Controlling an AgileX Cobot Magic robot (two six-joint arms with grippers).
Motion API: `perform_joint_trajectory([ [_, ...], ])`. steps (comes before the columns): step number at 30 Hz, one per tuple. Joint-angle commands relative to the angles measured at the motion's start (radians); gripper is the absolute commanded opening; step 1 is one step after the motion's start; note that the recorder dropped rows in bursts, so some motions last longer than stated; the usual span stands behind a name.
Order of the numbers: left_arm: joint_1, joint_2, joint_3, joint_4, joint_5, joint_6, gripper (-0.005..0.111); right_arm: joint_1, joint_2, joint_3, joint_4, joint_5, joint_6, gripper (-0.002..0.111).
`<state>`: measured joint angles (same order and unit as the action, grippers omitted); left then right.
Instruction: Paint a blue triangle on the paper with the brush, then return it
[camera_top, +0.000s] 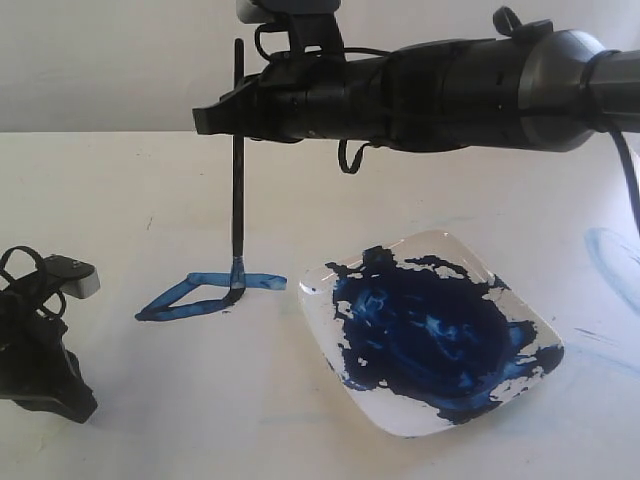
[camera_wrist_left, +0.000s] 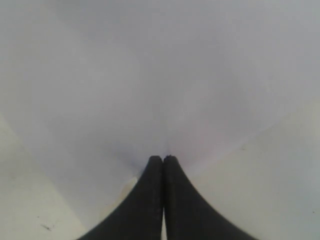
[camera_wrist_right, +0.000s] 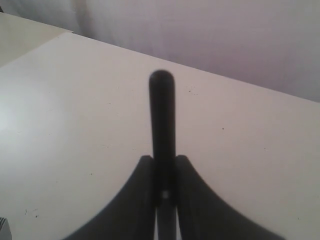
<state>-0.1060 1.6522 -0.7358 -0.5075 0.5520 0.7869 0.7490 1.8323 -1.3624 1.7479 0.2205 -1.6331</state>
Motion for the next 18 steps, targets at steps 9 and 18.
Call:
perform_joint_trajectory([
  [9,0.004,-0.006,0.007,-0.016,0.022,0.000,0.000,0.000,-0.024,0.004,-0.003,-0.087,-0.003,0.000],
  [18,0.004,-0.006,0.007,-0.016,0.024,0.000,0.000,0.000,-0.024,0.004,-0.003,-0.140,-0.003,0.000],
])
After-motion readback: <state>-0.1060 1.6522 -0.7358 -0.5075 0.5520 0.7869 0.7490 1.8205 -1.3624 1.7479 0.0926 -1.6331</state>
